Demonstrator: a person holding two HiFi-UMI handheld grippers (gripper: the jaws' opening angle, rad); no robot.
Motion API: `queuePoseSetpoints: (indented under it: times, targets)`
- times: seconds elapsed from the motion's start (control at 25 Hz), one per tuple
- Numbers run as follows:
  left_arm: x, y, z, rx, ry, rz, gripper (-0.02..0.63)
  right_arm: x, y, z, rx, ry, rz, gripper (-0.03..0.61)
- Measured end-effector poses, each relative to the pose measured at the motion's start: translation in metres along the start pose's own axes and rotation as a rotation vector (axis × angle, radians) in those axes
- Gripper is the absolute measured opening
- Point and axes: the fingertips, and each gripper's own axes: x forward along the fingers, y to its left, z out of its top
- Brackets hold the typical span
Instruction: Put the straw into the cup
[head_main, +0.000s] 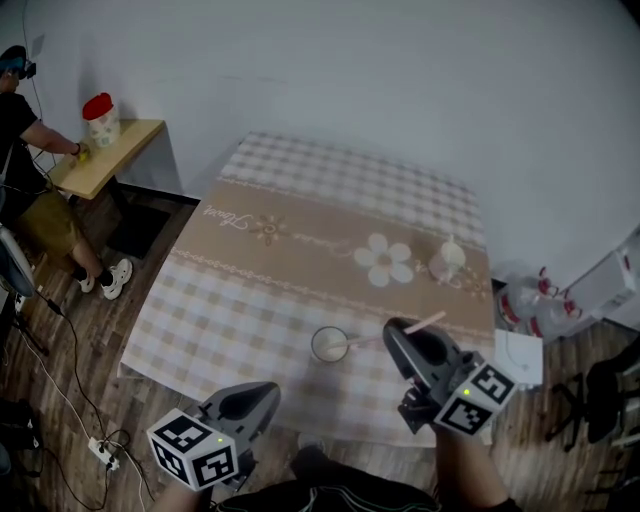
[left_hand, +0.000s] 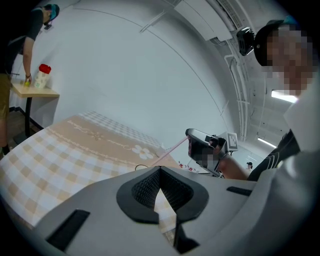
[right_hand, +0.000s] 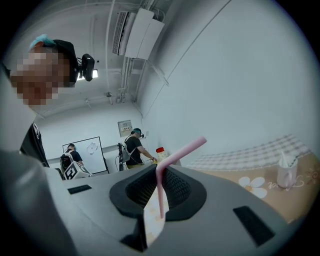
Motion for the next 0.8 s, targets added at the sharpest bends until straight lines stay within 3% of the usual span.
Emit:
queuePoseSetpoints:
  times: [0.28,0.8]
  targets:
    - [0.015,0.018,-0.006,-0.032,0.033,0.031,-0.005,0.017,-0.027,-0.03,-0.018,0.065,-0.03,0.038]
    - [0.032,0.043,-0.017,-0.086,0.064,0.064,-0.005,0.043,-0.058,-0.092,0.055,0.152,-0.044,0.038]
